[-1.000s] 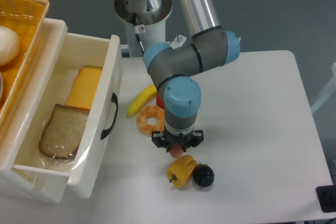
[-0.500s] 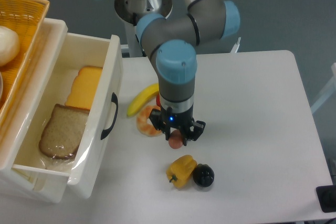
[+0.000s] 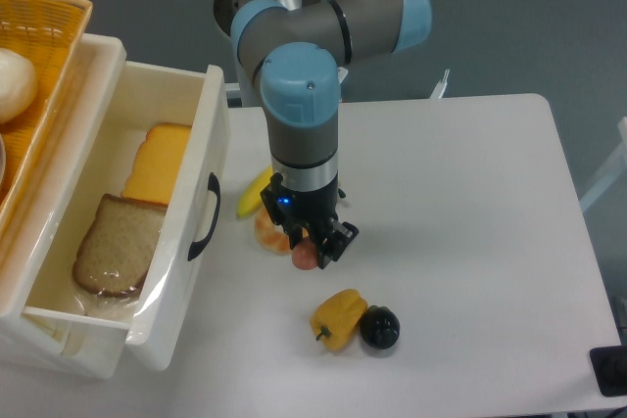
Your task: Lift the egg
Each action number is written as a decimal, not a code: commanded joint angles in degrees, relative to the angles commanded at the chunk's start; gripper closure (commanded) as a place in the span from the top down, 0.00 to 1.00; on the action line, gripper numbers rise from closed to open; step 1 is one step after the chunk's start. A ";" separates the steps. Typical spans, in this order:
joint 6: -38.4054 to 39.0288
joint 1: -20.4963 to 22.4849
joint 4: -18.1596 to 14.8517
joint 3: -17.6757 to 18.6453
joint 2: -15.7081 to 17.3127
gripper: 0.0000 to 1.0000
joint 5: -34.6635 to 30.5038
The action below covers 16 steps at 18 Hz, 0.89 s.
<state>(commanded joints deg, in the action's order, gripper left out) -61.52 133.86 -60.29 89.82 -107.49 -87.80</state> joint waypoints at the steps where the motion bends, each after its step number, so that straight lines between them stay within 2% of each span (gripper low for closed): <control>1: 0.09 -0.26 0.00 0.00 0.00 0.23 0.00; 16: 0.09 -0.35 -0.09 0.44 0.00 0.23 0.26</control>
<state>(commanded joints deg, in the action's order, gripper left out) -61.44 133.50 -60.38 90.26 -107.49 -87.54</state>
